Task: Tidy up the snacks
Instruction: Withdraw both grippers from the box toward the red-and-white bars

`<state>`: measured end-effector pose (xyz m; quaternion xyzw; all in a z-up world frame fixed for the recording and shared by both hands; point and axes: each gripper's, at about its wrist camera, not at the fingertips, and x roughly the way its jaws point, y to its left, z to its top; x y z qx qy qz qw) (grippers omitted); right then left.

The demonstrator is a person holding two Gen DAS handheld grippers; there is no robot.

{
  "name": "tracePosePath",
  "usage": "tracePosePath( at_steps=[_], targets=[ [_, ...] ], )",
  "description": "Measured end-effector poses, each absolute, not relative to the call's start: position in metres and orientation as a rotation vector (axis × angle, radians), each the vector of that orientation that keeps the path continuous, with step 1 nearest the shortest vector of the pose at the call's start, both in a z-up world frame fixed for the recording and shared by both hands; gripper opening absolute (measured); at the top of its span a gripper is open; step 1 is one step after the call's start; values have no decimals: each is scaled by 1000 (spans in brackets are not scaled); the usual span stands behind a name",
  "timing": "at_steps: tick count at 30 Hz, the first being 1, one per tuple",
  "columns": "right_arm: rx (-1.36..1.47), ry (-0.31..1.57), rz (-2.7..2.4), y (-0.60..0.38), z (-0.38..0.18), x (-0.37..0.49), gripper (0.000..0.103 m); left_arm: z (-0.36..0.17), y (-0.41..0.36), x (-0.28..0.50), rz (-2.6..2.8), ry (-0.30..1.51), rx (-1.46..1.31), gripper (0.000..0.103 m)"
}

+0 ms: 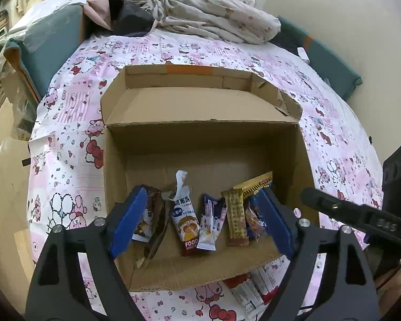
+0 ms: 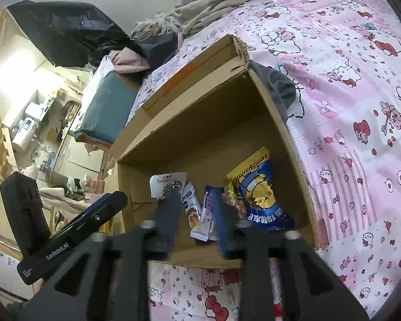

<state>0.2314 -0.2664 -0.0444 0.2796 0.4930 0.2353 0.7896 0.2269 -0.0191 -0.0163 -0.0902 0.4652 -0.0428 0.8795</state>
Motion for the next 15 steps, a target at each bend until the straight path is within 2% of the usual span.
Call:
tracePosePath(
  at_steps=[1, 15],
  targets=[
    [602, 1047, 496, -268, -42, 231, 78, -16, -19, 227, -86, 967, -185, 82],
    [634, 992, 478, -284, -25, 219, 78, -8, -18, 208, -84, 957, -179, 82]
  ],
)
